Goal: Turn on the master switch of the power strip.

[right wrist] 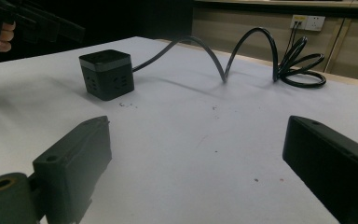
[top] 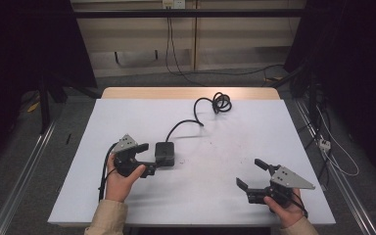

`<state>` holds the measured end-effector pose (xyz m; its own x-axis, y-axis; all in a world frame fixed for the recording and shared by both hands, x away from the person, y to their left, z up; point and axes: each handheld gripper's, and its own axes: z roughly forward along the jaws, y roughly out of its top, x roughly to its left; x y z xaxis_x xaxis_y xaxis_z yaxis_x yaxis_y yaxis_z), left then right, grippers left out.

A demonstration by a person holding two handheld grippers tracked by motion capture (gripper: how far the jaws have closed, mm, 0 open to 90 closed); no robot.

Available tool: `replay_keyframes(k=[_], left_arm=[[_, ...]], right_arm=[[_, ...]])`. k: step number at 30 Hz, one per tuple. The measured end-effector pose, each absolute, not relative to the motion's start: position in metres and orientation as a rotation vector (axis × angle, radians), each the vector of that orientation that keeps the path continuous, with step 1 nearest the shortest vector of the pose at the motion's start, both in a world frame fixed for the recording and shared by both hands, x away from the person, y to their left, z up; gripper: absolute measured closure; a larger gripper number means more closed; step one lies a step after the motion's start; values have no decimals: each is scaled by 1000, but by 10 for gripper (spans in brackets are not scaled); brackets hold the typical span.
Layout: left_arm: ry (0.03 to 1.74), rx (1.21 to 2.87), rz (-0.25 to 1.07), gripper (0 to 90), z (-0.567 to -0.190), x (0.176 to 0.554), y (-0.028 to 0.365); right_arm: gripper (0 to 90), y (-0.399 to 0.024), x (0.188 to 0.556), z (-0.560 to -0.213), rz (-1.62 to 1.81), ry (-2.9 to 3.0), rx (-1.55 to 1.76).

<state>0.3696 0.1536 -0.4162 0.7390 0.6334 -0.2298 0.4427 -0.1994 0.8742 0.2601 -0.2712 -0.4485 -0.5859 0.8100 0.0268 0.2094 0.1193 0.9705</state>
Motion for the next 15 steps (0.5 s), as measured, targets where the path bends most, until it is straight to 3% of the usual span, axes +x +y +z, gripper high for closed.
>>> replay_keyframes(k=[15], left_arm=[[837, 1832, 230, 69, -419, 366, 174]], right_arm=[[72, -272, 260, -448, 1495, 1876, 979]])
